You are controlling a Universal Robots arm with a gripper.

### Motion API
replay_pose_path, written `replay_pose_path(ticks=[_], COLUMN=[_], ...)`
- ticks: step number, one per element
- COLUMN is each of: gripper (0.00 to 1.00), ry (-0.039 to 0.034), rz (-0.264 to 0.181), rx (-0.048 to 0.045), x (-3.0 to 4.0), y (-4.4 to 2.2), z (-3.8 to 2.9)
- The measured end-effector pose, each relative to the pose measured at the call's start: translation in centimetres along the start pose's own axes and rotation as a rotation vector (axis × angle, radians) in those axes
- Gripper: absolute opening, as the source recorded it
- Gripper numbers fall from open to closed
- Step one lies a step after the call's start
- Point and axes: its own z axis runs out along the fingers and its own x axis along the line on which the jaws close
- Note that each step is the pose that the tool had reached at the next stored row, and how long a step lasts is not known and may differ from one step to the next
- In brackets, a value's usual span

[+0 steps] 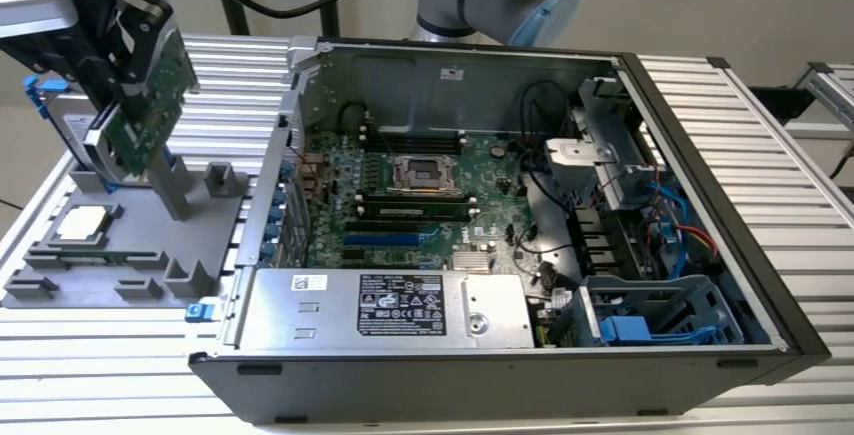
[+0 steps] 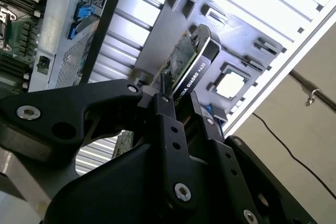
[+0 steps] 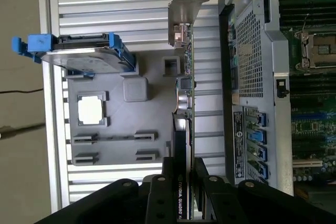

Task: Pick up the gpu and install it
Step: 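Pick up the gpu and move the gpu toward the slot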

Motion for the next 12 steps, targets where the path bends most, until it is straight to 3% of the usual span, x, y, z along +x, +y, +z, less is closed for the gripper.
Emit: replay_pose_path(ticks=[5, 12], gripper=[0.00, 0.00], ry=[0.0001, 0.0004], rz=[0.000, 0.000], rx=[0.0001, -0.0001], x=[-0.29, -0.30], y=[0.02, 0.07], z=[-0.06, -0.87])
